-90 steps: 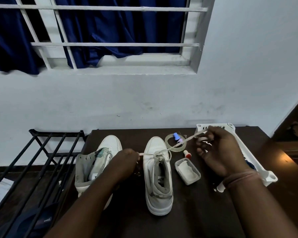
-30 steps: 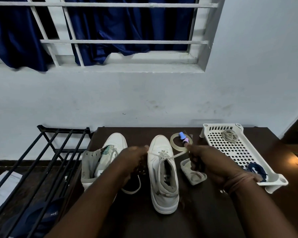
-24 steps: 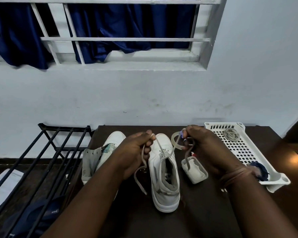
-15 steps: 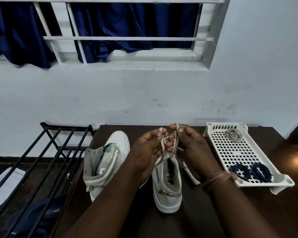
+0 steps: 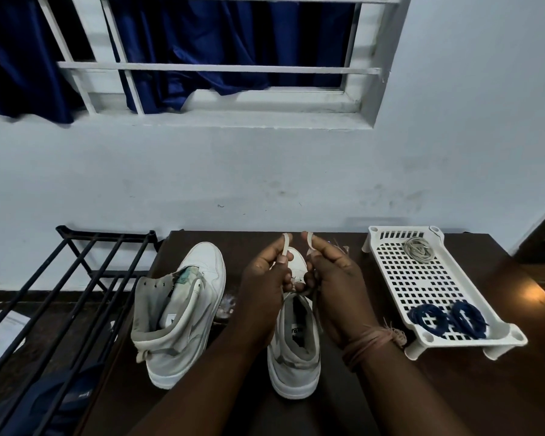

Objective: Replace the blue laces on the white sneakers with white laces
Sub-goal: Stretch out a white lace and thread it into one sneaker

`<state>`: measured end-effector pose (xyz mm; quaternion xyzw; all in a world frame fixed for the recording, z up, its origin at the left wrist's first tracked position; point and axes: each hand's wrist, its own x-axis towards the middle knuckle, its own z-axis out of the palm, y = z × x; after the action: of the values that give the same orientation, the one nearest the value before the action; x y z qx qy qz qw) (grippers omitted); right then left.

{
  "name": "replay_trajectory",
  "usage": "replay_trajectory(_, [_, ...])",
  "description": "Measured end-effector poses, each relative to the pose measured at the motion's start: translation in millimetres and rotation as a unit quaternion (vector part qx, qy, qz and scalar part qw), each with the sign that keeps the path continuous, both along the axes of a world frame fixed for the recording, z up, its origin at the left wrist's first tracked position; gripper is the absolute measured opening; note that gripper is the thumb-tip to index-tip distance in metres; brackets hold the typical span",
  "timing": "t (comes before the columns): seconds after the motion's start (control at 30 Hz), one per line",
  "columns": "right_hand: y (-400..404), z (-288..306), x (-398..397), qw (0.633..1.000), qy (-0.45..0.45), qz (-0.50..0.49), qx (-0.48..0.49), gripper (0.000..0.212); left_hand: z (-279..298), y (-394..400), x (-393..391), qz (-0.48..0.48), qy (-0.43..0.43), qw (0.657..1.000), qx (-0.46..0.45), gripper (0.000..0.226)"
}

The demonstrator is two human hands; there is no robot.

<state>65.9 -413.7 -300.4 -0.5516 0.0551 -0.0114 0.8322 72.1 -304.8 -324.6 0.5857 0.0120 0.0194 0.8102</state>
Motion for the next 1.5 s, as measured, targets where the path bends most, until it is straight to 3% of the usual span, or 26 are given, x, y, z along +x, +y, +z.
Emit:
replay_trajectory(0.13, [-5.6, -4.6, 1.0, 0.999, 0.030, -0.015, -0.022, 0.037, -3.9, 3.3, 2.5, 0.028, -0.030, 0.999, 0.011, 0.038])
replay_trajectory(0.33, [-5.6, -4.4, -3.7, 0.997, 0.049, -0.041, -0.042, 0.034, -3.4, 11.2, 10.8, 0.054, -0.005, 0.997, -0.046, 0.031])
replay_trajectory(0.5, [-5.2, -0.9, -6.9, 0.993, 0.032, -0.034, -0.109, 0.033, -0.9, 9.9, 12.2, 0.067, -0.002, 0.997, -0.043, 0.031])
replay_trajectory(0.7, [-3.7, 7.2, -8.5, 0.994, 0.037, -0.010, -0.102, 0.031, 9.7, 15.1, 0.1, -0.034, -0.007, 0.999, 0.032, 0.038])
replay_trajectory(0.87, [-0.8, 4.9, -11.3, 0.987, -0.045, 0.018, -0.154, 0.020, 15.1, 21.7, -8.2, -0.077, -0.065, 0.990, 0.100, 0.008])
replay_trajectory(0.97, [2.0, 1.8, -10.3, 0.987, -0.041, 0.023, -0.152, 0.017, 15.3, 25.5, -7.8, -0.072, -0.012, 0.994, 0.082, 0.022])
replay_trajectory(1.07, [-0.7, 1.9, -11.4, 0.979, -0.090, 0.060, -0.175, 0.026, 13.7, 31.0, -6.3, -0.098, 0.034, 0.994, 0.042, 0.021])
replay_trajectory(1.23, [-6.9, 1.0, -9.7, 0.939, -0.164, 0.093, -0.287, 0.035, 15.9, 35.4, -5.4, -0.124, 0.095, 0.987, -0.041, 0.028])
replay_trajectory(1.5, [-1.6, 0.4, -9.8, 0.966, -0.111, 0.065, -0.223, 0.017, 13.6, 29.3, -8.8, -0.088, 0.111, 0.985, -0.094, 0.025])
